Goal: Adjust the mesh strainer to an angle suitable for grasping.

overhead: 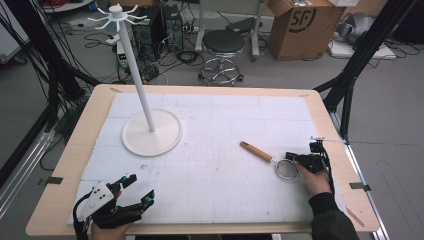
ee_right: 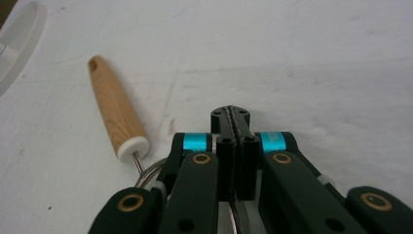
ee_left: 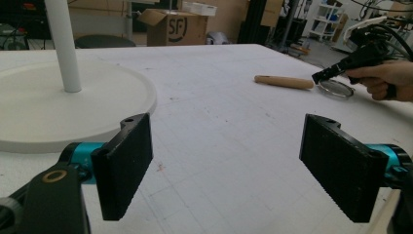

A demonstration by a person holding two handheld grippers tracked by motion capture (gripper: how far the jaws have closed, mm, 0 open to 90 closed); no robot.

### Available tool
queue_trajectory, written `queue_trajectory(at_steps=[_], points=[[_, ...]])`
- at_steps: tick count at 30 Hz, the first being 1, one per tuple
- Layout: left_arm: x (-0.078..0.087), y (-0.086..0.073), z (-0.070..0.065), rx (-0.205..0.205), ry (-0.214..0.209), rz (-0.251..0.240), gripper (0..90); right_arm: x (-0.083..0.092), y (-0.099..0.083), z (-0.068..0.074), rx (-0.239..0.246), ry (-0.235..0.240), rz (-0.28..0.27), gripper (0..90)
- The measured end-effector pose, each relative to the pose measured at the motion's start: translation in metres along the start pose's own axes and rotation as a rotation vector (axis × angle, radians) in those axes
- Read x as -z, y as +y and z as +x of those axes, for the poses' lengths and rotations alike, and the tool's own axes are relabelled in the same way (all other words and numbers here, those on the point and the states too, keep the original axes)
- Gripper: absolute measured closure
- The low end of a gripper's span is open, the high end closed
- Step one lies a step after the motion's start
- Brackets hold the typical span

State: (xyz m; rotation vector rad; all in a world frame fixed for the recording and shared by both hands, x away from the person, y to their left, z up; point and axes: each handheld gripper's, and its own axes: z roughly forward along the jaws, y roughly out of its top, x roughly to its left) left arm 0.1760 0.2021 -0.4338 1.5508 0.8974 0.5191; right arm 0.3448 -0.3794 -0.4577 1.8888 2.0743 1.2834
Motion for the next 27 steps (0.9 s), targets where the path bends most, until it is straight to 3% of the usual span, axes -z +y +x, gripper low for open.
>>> queue_trajectory(at_steps=[4, 10, 16, 18, 22, 27], points=[[-0.001, 0.000, -0.001, -0.001, -0.004, 0.005, 20.3, -0.001, -0.010, 0.007, 0.007, 0.025, -0.019, 90.0], [0.000, 0.000, -0.002, -0.003, -0.009, -0.004, 20.5, -0.001, -0.016, 0.016, 0.024, 0.042, 0.006, 90.0], [0.000, 0.000, -0.001, 0.006, -0.007, -0.002, 20.6, -0.001, -0.011, 0.016, 0.028, 0.032, 0.016, 90.0], [0.000, 0.000, 0.000, 0.006, -0.005, -0.002, 20.6, 0.002, -0.004, 0.017, 0.036, 0.026, -0.005, 90.0], [-0.001, 0.000, 0.000, 0.006, -0.003, 0.001, 20.6, 0.001, 0.000, 0.029, 0.060, 0.060, 0.002, 90.0], [-0.001, 0.000, -0.001, -0.003, -0.006, 0.004, 20.6, -0.009, -0.004, 0.037, 0.071, 0.061, 0.039, 90.0]])
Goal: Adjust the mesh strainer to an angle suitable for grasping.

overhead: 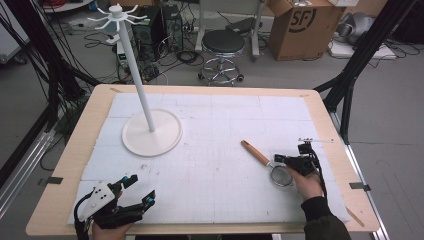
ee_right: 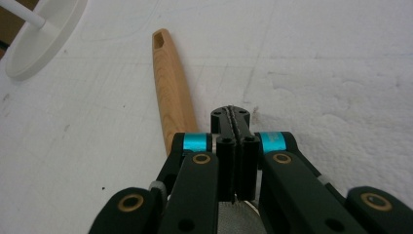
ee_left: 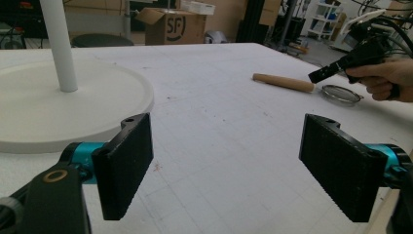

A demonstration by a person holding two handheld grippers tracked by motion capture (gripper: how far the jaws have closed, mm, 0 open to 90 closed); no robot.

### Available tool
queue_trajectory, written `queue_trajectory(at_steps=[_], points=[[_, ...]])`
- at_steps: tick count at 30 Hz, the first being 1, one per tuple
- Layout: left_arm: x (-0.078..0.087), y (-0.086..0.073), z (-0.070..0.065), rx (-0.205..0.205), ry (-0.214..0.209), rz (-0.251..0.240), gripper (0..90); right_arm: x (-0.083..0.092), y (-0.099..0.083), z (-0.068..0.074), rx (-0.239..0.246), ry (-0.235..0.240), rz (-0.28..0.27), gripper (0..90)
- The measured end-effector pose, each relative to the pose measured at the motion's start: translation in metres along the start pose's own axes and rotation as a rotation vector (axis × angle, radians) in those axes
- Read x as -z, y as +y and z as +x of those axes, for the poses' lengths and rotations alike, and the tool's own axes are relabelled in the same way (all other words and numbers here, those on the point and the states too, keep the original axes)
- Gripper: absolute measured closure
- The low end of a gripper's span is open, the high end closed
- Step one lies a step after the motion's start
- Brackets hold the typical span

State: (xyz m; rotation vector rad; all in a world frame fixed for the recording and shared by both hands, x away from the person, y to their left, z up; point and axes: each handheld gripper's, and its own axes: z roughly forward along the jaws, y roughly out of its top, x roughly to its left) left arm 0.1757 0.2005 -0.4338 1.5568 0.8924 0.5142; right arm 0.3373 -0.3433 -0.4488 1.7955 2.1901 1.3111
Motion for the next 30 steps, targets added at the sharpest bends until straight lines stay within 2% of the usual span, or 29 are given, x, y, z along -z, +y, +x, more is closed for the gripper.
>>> queue_trajectory(at_steps=[5, 11, 16, 23, 30], points=[[0.001, 0.000, 0.001, 0.004, -0.001, -0.004, 20.6, -0.010, -0.004, 0.009, 0.015, -0.007, 0.047, 90.0], [0.001, 0.000, 0.000, 0.007, -0.002, -0.006, 20.6, -0.017, -0.005, 0.018, 0.021, 0.003, 0.060, 90.0], [0.001, 0.000, 0.000, 0.006, -0.003, -0.006, 20.7, -0.025, -0.004, 0.033, 0.047, 0.013, 0.098, 90.0], [0.002, 0.000, 0.001, 0.008, -0.003, -0.008, 20.7, -0.036, -0.006, 0.050, 0.062, 0.028, 0.105, 90.0], [0.002, 0.000, 0.000, 0.007, -0.004, -0.013, 20.8, -0.046, -0.005, 0.059, 0.082, 0.055, 0.117, 90.0]])
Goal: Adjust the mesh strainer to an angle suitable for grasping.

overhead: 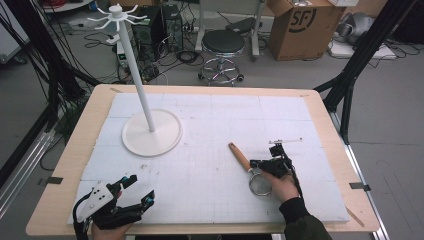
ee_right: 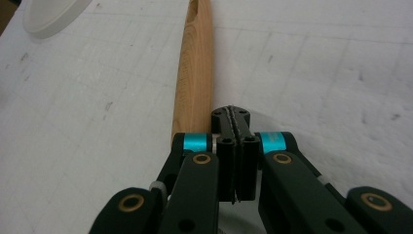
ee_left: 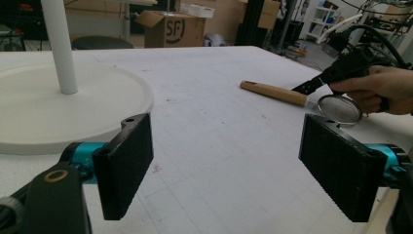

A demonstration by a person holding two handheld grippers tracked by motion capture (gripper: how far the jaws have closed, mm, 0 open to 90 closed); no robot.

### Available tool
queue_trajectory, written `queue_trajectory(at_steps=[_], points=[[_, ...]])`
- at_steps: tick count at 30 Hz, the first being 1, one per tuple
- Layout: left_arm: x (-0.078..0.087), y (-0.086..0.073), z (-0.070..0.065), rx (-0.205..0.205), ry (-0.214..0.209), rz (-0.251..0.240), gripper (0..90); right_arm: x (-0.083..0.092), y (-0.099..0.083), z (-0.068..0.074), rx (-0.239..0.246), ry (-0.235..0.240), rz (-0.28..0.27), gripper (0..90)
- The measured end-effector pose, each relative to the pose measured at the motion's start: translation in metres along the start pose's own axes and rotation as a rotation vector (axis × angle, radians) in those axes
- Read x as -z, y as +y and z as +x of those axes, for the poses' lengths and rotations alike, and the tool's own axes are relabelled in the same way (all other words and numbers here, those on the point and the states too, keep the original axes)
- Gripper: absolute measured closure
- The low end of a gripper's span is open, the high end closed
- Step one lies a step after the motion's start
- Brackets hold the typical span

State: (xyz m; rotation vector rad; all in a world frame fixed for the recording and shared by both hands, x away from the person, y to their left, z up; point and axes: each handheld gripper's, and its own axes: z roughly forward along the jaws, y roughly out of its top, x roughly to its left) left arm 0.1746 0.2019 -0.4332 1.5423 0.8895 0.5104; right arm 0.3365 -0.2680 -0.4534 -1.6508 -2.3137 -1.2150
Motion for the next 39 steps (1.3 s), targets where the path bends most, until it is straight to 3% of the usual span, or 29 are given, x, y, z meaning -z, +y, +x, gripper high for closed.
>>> queue_trajectory(at_steps=[10, 11, 13, 17, 18, 20, 22, 26, 30, 39], points=[[0.001, 0.001, 0.003, 0.003, 0.003, -0.003, 20.9, -0.009, 0.002, 0.011, 0.039, 0.021, 0.014, 89.9], [0.001, 0.001, 0.003, 0.004, 0.003, -0.004, 20.9, -0.005, 0.002, 0.009, 0.054, 0.007, -0.008, 88.0], [0.001, 0.001, 0.003, 0.001, 0.007, -0.006, 20.8, 0.001, 0.002, 0.007, 0.035, 0.018, -0.051, 77.2], [0.000, 0.002, 0.005, -0.004, 0.005, -0.008, 21.0, 0.009, 0.001, 0.005, 0.025, 0.035, -0.092, 71.6], [-0.002, 0.003, 0.006, -0.008, 0.004, -0.009, 21.0, 0.012, 0.001, 0.003, 0.004, 0.064, -0.110, 67.6], [-0.004, 0.005, 0.010, -0.020, 0.014, -0.006, 21.0, 0.016, 0.000, 0.003, 0.005, 0.077, -0.130, 61.9], [-0.005, 0.005, 0.014, -0.001, 0.013, -0.013, 21.0, 0.019, -0.001, 0.004, 0.004, 0.099, -0.144, 58.9], [-0.007, 0.004, 0.019, 0.030, 0.015, -0.011, 21.0, 0.022, -0.002, 0.005, -0.002, 0.100, -0.156, 51.0], [-0.007, 0.004, 0.021, 0.031, 0.019, -0.016, 21.0, 0.026, -0.002, 0.003, 0.000, 0.114, -0.159, 41.3], [-0.007, 0.004, 0.021, 0.039, 0.015, -0.016, 21.0, 0.030, -0.003, 0.004, 0.003, 0.117, -0.180, 37.0]])
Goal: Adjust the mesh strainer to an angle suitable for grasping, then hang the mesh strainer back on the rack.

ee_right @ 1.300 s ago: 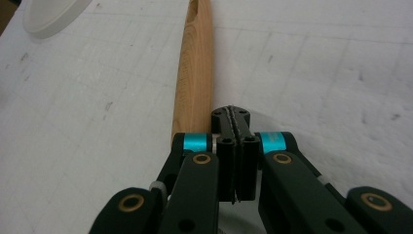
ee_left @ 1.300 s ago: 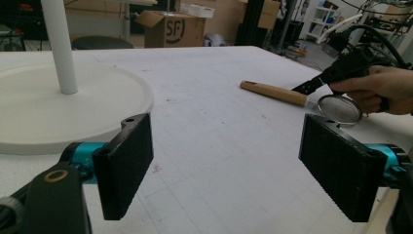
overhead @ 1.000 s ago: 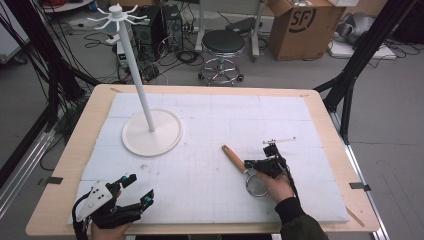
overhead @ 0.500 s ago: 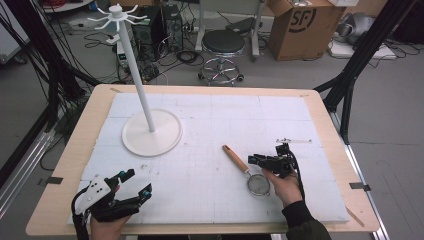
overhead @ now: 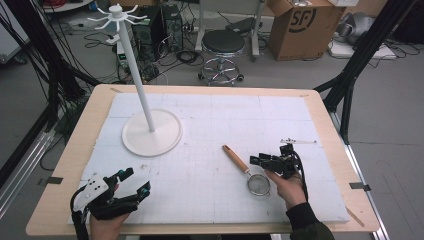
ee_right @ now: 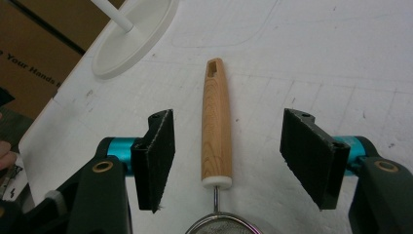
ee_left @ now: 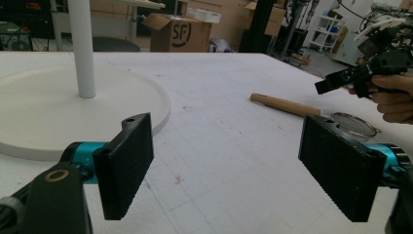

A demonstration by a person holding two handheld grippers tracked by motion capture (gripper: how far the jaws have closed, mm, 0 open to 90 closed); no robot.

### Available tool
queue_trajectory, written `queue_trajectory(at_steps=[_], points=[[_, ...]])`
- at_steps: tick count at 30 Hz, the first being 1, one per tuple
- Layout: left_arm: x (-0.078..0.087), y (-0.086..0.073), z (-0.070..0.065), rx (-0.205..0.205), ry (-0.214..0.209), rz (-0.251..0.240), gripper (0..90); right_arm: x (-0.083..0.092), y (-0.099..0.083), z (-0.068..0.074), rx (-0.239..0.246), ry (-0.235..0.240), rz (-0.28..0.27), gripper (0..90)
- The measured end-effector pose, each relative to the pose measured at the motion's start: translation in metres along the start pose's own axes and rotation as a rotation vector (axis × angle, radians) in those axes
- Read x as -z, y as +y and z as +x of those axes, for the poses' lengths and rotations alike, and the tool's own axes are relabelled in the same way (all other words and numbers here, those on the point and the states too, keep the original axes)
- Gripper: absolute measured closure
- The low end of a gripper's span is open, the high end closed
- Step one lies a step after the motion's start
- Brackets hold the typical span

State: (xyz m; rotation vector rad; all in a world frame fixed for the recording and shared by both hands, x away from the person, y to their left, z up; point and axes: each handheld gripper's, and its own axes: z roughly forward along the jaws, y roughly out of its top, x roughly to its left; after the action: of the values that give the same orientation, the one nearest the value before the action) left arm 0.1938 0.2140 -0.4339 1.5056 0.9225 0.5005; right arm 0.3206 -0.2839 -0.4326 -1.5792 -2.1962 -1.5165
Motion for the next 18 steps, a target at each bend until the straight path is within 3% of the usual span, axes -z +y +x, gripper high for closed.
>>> queue_trajectory(at_steps=[5, 9, 18], points=[[0.000, 0.000, -0.001, -0.003, -0.002, 0.000, 21.0, 0.000, -0.001, 0.003, 0.004, 0.007, 0.005, 37.0], [0.000, 0.000, -0.003, -0.005, -0.005, 0.000, 21.0, -0.002, -0.002, 0.009, 0.038, 0.009, 0.022, 36.7], [0.000, 0.000, 0.002, 0.012, -0.005, -0.002, 21.0, -0.018, 0.002, 0.012, 0.070, 0.004, 0.123, 40.5]])
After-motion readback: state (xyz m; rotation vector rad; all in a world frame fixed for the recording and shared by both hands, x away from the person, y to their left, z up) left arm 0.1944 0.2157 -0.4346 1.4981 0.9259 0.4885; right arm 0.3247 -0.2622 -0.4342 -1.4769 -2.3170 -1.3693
